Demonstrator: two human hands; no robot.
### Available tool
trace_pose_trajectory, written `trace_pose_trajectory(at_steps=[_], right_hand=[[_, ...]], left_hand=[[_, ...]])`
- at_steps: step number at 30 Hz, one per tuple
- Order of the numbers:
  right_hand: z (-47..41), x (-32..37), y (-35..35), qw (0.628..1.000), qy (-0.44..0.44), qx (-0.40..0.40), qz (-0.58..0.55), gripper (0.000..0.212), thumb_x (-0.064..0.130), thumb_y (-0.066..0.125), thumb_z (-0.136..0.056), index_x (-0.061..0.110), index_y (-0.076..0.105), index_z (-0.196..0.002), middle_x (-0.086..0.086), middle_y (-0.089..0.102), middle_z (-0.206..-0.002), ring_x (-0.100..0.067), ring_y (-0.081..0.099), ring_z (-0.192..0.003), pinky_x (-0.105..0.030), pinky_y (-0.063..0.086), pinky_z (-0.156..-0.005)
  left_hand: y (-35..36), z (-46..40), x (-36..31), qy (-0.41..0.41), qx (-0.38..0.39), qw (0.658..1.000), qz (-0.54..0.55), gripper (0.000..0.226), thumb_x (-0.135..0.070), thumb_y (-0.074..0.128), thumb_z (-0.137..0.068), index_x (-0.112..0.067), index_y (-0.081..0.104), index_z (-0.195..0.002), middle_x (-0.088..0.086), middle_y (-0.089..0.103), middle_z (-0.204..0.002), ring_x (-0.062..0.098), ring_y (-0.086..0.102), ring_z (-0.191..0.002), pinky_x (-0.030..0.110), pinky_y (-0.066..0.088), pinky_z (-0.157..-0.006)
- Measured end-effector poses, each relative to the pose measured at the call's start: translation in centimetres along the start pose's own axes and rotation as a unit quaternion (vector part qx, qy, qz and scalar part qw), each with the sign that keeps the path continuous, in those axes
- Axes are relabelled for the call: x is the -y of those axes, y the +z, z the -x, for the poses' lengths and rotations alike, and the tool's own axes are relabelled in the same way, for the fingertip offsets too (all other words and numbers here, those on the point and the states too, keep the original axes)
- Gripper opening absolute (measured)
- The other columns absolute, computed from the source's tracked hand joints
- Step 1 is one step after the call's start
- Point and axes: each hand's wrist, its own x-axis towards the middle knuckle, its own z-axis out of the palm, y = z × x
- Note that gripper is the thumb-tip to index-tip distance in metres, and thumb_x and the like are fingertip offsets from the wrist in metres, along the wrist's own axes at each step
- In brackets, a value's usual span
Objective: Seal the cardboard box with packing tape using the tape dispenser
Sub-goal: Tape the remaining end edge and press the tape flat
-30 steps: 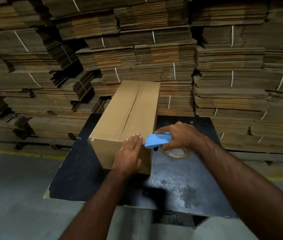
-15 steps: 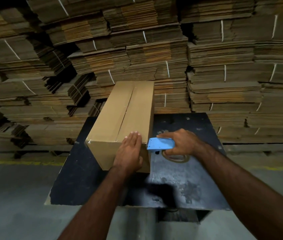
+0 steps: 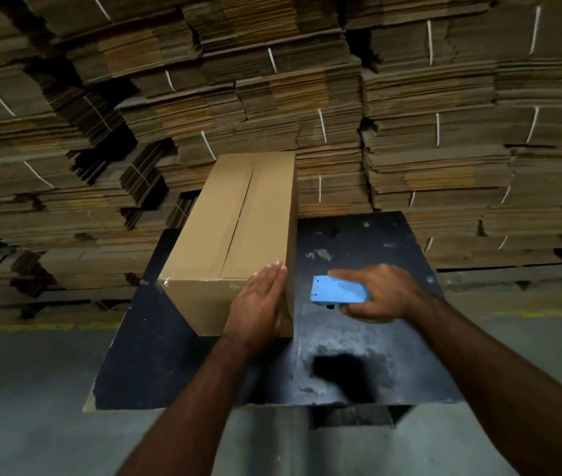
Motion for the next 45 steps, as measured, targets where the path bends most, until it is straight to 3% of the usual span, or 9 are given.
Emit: trace_pose_trajectory(at_steps=[6,12,19,22,29,31,37,41,45], right_hand=[[-0.9,2.7,-1.4,0.998,-0.001,-0.017,0.053,0.071,0.067,0.056,-0.077,0.047,0.039,-0.142,0.005,0.065,-0.121,-0.019,0.06,-0.103,-0.036,0.048,-0.081],[-2.1,6.0,-1.7,0.997,0.025,0.009,0.075,0.06,0.063,0.059,-0.075,0.043,0.05,-0.132,0.006,0.066,-0.107,-0.02,0.063,-0.095,-0.04,0.054,-0.081],[-3.5,8.7,-1.2,0.994,0.062,0.017,0.084,0.048,0.061,0.062,-0.076,0.032,0.062,-0.115,0.005,0.066,-0.097,-0.019,0.064,-0.088,-0.039,0.056,-0.079],[-3.4,9.5,-2.0,0.991,0.071,0.032,0.108,0.047,0.059,0.063,-0.079,0.027,0.064,-0.113,0.002,0.065,-0.098,-0.02,0.064,-0.087,-0.038,0.055,-0.078],[-3.0,9.9,-1.6,0.97,0.091,0.109,0.197,0.048,0.045,0.061,-0.09,0.018,0.061,-0.13,-0.005,0.06,-0.131,-0.025,0.059,-0.118,-0.039,0.053,-0.089],[-1.9,8.2,0.8,0.972,0.132,0.13,0.141,0.053,0.05,0.064,-0.084,0.022,0.061,-0.129,-0.003,0.06,-0.134,-0.025,0.06,-0.12,-0.039,0.054,-0.089],[0.8,4.9,6.0,0.967,0.254,0.004,-0.021,0.059,0.055,0.061,-0.079,0.025,0.049,-0.128,-0.005,0.06,-0.123,-0.027,0.062,-0.108,-0.035,0.048,-0.085],[1.5,3.4,9.9,0.944,0.319,-0.075,-0.019,0.057,0.038,0.06,-0.072,0.01,0.061,-0.121,-0.017,0.064,-0.1,-0.037,0.062,-0.085,-0.043,0.048,-0.075],[3.3,2.7,13.9,0.941,0.338,-0.002,-0.005,0.068,0.026,0.063,-0.077,0.009,0.049,-0.141,-0.02,0.06,-0.113,-0.037,0.059,-0.098,-0.045,0.043,-0.083]], left_hand=[[0.1,-0.3,0.2,0.001,0.01,1.0,-0.006,0.088,-0.005,0.067,-0.07,-0.007,0.034,-0.152,0.013,0.032,-0.159,0.028,0.031,-0.146,0.048,0.03,-0.117],[0.3,-0.6,-1.2,-0.013,0.054,0.995,-0.087,0.087,-0.01,0.061,-0.087,-0.017,0.011,-0.158,0.013,0.0,-0.166,0.028,0.002,-0.153,0.039,0.004,-0.124],[1.1,-0.6,-0.2,-0.002,0.04,0.995,-0.089,0.091,-0.001,0.07,-0.073,-0.011,0.03,-0.154,0.02,0.013,-0.163,0.035,0.018,-0.15,0.044,0.017,-0.122],[0.9,-0.7,-0.7,-0.01,0.055,0.995,-0.088,0.089,-0.005,0.066,-0.081,-0.014,0.021,-0.156,0.017,0.003,-0.165,0.031,0.008,-0.152,0.043,0.01,-0.124],[0.1,-0.6,-1.0,-0.018,0.051,0.996,-0.067,0.088,0.002,0.063,-0.078,-0.015,0.024,-0.155,0.014,0.007,-0.164,0.031,0.01,-0.152,0.04,0.008,-0.122],[-0.3,-0.6,-0.9,-0.014,0.037,0.998,-0.05,0.089,0.005,0.063,-0.075,-0.015,0.027,-0.154,0.011,0.009,-0.163,0.031,0.014,-0.151,0.042,0.012,-0.122],[0.5,-0.7,-0.6,-0.019,0.052,0.996,-0.065,0.089,0.005,0.076,-0.057,-0.012,0.052,-0.141,0.022,0.033,-0.156,0.04,0.037,-0.141,0.048,0.026,-0.115],[0.6,-0.8,-0.6,-0.007,0.049,0.996,-0.074,0.094,0.0,0.082,-0.055,-0.016,0.051,-0.143,0.022,0.032,-0.157,0.039,0.035,-0.142,0.05,0.032,-0.113],[0.5,-0.8,-0.4,-0.004,0.047,0.995,-0.091,0.099,-0.002,0.085,-0.057,-0.02,0.046,-0.147,0.019,0.029,-0.159,0.036,0.032,-0.144,0.044,0.026,-0.113]])
